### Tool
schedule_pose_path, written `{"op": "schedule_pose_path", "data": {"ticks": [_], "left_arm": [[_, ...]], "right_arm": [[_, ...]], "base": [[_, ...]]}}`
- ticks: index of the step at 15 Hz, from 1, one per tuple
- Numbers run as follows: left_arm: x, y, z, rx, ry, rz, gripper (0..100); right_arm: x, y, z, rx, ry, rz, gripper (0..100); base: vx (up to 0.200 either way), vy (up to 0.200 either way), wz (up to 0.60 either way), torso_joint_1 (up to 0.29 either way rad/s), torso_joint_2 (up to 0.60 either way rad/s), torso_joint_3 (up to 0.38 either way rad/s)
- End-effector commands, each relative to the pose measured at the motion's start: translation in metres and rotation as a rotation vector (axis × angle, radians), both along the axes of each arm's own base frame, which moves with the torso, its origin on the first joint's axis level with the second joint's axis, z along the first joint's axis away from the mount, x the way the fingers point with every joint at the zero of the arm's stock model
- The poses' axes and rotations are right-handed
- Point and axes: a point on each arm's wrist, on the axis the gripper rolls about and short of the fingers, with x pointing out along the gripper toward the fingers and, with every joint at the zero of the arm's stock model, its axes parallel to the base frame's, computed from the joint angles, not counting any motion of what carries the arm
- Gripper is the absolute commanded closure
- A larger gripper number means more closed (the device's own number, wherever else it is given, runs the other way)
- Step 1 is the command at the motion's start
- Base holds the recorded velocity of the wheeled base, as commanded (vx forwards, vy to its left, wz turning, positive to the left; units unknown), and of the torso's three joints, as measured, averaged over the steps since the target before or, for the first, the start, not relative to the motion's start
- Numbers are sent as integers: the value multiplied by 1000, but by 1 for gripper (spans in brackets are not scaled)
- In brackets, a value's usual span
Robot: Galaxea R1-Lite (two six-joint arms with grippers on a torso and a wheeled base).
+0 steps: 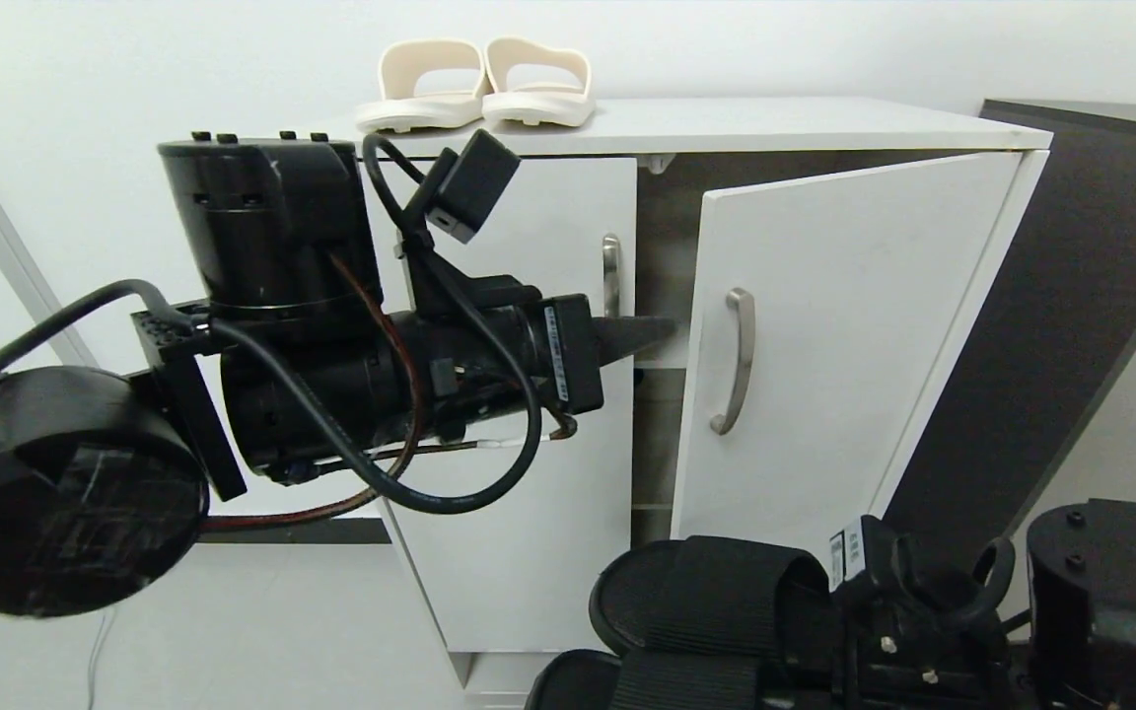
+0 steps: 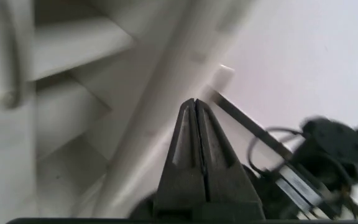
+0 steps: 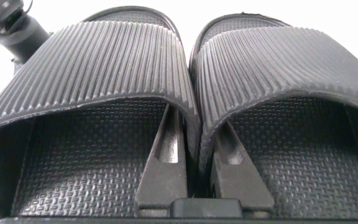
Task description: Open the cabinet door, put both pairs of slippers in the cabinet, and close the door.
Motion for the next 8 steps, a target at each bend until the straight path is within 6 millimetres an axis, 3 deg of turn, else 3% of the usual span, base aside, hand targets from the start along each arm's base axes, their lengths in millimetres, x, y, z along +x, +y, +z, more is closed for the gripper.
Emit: {"op": "schedule_pose_path", "data": {"ticks": [1, 5, 8], "left_arm": [[7, 1, -2, -8, 8, 15, 100], [43, -21, -10, -19, 33, 33, 100], [55, -27, -12, -37, 59, 44, 100]], "right_arm": [[-5, 1, -2, -6, 4, 21, 100], [-11, 2, -6, -22, 15, 42, 100], [-15, 2, -10, -36, 25, 58, 100]], "base": [[0, 0, 0, 0, 0, 0], [0, 0, 0, 0, 0, 0], [0, 0, 0, 0, 0, 0]]}}
